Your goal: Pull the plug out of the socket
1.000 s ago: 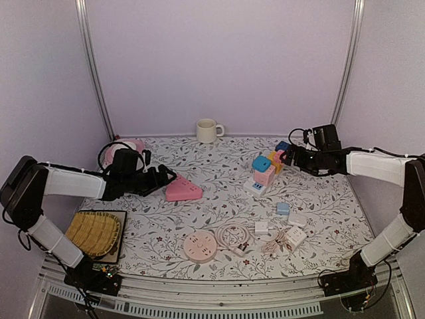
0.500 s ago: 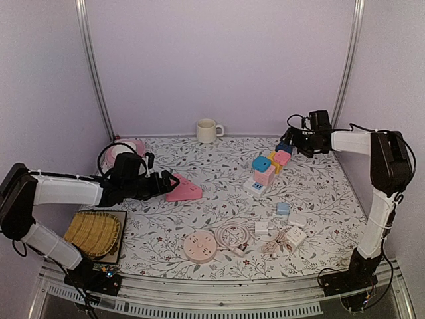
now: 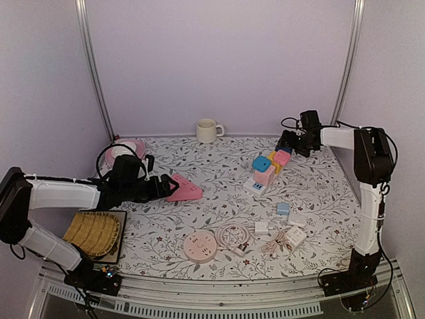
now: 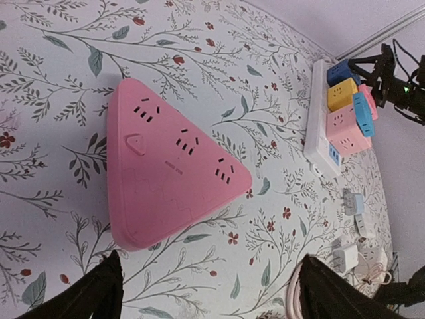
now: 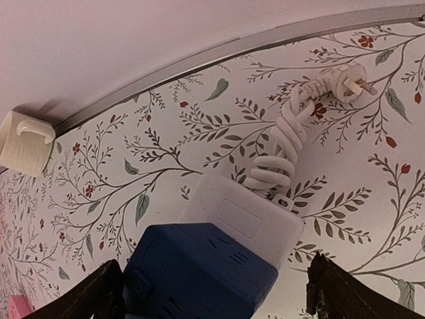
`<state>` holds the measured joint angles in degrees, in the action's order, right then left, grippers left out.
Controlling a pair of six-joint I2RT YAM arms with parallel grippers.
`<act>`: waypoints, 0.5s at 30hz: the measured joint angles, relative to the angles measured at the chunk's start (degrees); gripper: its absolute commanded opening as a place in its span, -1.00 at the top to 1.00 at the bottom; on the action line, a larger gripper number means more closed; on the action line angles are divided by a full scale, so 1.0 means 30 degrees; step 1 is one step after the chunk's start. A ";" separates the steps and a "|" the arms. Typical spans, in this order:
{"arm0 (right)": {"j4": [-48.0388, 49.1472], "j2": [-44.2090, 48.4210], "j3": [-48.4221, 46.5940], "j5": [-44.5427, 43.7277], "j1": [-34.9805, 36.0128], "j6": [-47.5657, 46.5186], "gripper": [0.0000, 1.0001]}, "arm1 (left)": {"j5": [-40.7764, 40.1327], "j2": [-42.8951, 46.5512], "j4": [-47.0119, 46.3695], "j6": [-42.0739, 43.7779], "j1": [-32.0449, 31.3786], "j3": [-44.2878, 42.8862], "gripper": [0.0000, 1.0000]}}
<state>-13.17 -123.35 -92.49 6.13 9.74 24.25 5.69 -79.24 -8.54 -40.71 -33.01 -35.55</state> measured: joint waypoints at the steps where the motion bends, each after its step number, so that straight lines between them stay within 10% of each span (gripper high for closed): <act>1: -0.0124 -0.0160 -0.0233 -0.0168 0.0022 -0.0102 -0.93 | -0.0007 0.0029 0.0015 0.0029 -0.0015 0.0000 -0.84; 15: -0.1741 -0.1384 -0.2601 -0.2091 0.1311 -0.1596 -0.55 | -0.0160 0.0925 0.0182 0.0051 -0.0321 0.0175 -0.82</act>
<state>-18.39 -127.50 -100.29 -0.14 13.67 19.46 5.21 -76.47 -7.99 -40.56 -33.98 -35.03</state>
